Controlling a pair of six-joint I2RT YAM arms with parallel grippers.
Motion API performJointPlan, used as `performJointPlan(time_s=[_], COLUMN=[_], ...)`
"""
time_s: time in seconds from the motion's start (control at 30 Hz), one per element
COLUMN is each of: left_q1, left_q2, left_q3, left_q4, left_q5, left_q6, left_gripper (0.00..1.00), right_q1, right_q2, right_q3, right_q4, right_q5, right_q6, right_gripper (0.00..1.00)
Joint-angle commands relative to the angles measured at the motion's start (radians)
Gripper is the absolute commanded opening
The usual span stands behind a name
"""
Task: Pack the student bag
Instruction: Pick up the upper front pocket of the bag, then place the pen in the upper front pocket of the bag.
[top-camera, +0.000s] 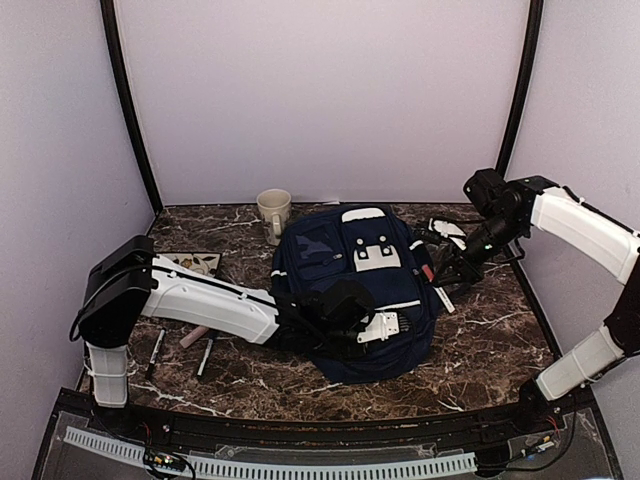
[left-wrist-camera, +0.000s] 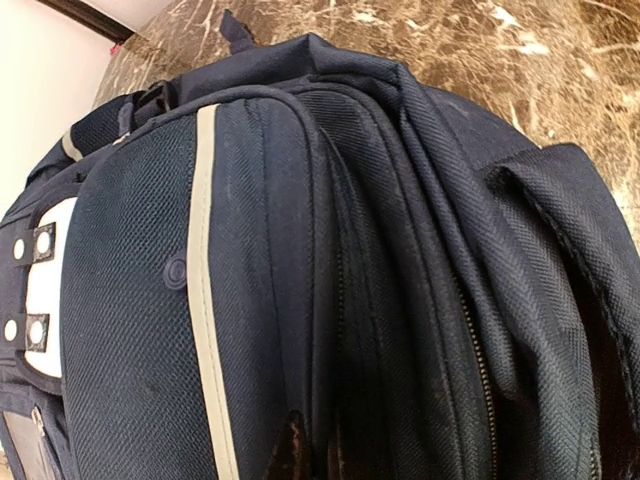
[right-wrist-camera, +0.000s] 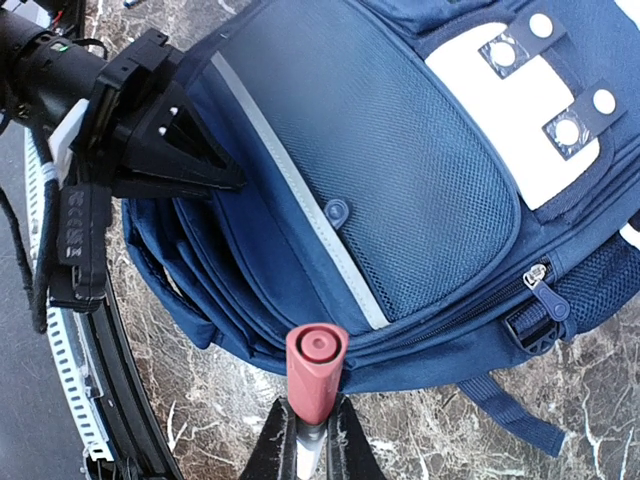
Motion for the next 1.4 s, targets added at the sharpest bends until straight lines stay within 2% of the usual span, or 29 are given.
performJointPlan(time_s=[0.0, 0.2, 0.33, 0.5, 0.63, 0.73, 0.87, 1.0, 1.37], left_q1=[0.028, 0.132, 0.184, 0.233, 0.282, 0.319, 0.355, 0.361, 0.377], left_q2=[-0.106, -0.185, -0.178, -0.146, -0.143, -0.143, -0.136, -0.128, -0.131], left_q3=[-0.04, -0.064, -0.029, 0.043, 0.072, 0.094, 0.125, 0.148, 0.155], left_q4=[0.119, 0.155, 0.156, 0.159, 0.183, 0.198, 0.205, 0.182, 0.154], left_q5=[-0.036, 0.235, 0.365, 0.463, 0.552, 0.624, 0.745, 0.787, 0.827], left_q6=[-0.032, -0.24, -0.311, -0.416, -0.5, -0.577, -0.629, -0.631, -0.65], left_gripper=[0.0, 0.0, 0.0, 0.0, 0.0, 0.0, 0.0, 0.0, 0.0], right_q1=[0.001, 0.105, 0.248, 0.375, 0.476, 0.538, 0.586, 0.62, 0.671], right_q2=[-0.044, -0.122, -0.162, -0.131, -0.095, -0.053, 0.013, 0.081, 0.155], right_q3=[0.009, -0.047, -0.097, -0.066, -0.06, -0.049, 0.035, 0.084, -0.063], right_q4=[-0.012, -0.039, -0.007, 0.044, 0.125, 0.193, 0.23, 0.24, 0.496], right_q5=[-0.051, -0.048, 0.053, 0.186, 0.358, 0.483, 0.558, 0.62, 0.878], right_q6=[-0.024, -0.096, -0.103, -0.101, -0.111, -0.123, -0.123, -0.126, -0.253], right_gripper=[0.02, 0.02, 0.02, 0.02, 0.02, 0.02, 0.02, 0.02, 0.02])
